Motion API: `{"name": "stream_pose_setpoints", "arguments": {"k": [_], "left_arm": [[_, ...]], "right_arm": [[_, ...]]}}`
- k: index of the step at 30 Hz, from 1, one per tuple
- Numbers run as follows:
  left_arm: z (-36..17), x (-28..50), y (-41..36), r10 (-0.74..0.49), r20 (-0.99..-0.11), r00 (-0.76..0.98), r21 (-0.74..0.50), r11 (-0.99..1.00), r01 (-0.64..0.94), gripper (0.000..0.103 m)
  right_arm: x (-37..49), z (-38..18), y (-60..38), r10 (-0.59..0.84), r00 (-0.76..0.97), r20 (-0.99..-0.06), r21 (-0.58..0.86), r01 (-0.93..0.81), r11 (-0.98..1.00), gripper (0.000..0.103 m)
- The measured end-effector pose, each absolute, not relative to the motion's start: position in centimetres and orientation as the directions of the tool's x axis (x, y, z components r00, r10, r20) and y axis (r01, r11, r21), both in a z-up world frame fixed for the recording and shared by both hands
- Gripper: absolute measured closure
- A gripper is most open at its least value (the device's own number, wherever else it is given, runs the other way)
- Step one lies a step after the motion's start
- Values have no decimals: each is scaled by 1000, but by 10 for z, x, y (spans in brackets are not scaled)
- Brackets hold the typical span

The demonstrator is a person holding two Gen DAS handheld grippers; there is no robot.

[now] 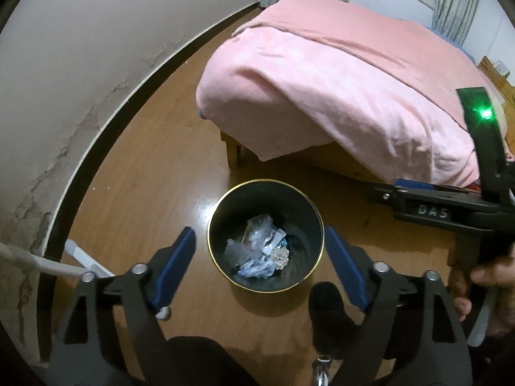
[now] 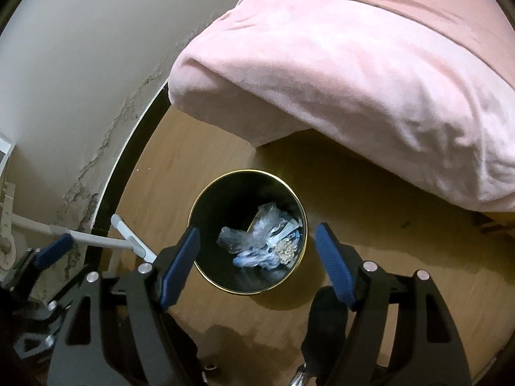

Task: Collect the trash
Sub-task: 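Move both tools back over the desk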

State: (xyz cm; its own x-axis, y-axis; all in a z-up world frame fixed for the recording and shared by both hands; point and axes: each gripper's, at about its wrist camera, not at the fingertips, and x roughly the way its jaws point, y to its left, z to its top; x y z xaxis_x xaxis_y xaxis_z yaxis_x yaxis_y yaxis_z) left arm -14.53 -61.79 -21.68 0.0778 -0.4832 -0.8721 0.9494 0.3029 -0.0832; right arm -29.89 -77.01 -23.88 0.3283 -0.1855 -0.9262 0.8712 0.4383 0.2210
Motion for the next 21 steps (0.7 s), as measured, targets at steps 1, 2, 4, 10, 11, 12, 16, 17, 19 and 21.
{"name": "stream_pose_setpoints", "arguments": {"k": [1,2,4,10,11,12,16,17,19,21], "left_arm": [[-209,-145,-614,-488,-868,89,-75,305,949,16],[-201,-145,-610,-490,-866,98,-68,310,948,14],[-182,-142,-598,-503,-858,103,-71,315,946,11],[-118,-123,-539,-522,-828,203,-8,373,928,9],[-107,-118,-526,-525,-822,222,3,385,923,9],[-97,-112,-512,-531,-812,240,11,398,917,9],[-60,-71,-436,-533,-768,355,41,512,858,9],[-54,-61,-418,-524,-762,381,44,545,838,9],[-44,-33,-374,-491,-751,442,54,621,782,9],[-38,-8,-332,-443,-743,501,72,691,719,9]], "right_arm": [[-299,-234,-768,-205,326,-923,211,874,438,31],[-299,-226,-764,-248,318,-915,185,876,445,31],[-296,-205,-752,-327,300,-896,117,870,479,29],[-272,-153,-719,-348,366,-863,128,824,552,25],[-261,-140,-710,-351,381,-855,120,805,581,25],[-248,-127,-699,-348,406,-845,122,780,614,25],[-199,-85,-654,-321,497,-806,126,675,727,24],[-181,-74,-638,-300,528,-794,131,631,764,24],[-143,-56,-603,-248,584,-773,139,537,832,21],[-108,-47,-571,-187,613,-767,146,452,880,20]]}}
